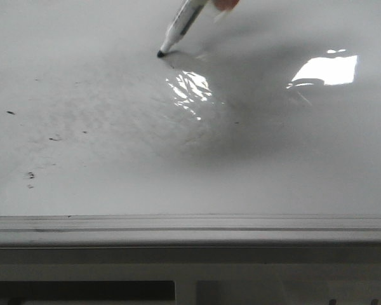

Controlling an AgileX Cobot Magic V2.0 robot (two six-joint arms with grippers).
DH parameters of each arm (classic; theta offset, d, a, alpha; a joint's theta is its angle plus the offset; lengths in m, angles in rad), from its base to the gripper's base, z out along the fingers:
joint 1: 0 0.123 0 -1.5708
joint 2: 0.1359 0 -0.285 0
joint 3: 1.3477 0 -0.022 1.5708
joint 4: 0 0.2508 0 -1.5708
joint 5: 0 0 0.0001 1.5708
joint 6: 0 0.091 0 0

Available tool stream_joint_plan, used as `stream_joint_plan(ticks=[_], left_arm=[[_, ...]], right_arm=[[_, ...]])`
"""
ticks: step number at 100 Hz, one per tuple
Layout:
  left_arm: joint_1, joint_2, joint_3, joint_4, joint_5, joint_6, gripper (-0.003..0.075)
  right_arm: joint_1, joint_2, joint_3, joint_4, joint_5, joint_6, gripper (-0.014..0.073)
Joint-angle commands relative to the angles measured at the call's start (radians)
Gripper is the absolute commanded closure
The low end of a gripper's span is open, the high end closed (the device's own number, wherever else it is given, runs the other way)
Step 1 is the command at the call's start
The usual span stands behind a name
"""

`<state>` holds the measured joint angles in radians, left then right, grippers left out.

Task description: Write number 8 on whiteboard

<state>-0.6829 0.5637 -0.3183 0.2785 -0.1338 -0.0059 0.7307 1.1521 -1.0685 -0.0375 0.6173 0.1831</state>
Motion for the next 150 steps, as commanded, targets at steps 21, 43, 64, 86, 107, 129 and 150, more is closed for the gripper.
stream_joint_plan(ticks=[21,43,64,86,107,129,150], left_arm=[[0.003,0.001,-0.032,-0.016,-0.066,-0.008,0.0429],[0.003,0.001,-0.032,-0.016,-0.066,-0.008,0.0429],[0.003,0.001,-0.032,-0.016,-0.078,-0.008,0.0429],[0.003,0.001,-0.032,-0.016,-0.078,-0.008,0.0428],[0.003,0.003,-0.032,0.015,-0.080,-0.008,0.0428],[-0.035,0.098,-0.032,0.041,-0.116,-0.015,0.0428],[-0.171,0.237,-0.032,0.047,-0.168,-0.020,0.0428]], right_arm=[[0.004,-0.068,-0.014,-0.177,0.217,0.071,0.0645],[0.114,-0.010,-0.012,-0.094,0.111,0.052,0.0645],[0.120,-0.030,-0.044,-0.343,0.122,0.252,0.0645],[0.124,-0.041,-0.076,-0.396,-0.006,0.286,0.0645],[0.251,-0.069,-0.076,-0.345,0.027,0.279,0.0645],[0.334,-0.006,-0.076,-0.313,0.046,0.279,0.0645],[0.334,0.072,-0.076,-0.205,0.024,0.279,0.0645]])
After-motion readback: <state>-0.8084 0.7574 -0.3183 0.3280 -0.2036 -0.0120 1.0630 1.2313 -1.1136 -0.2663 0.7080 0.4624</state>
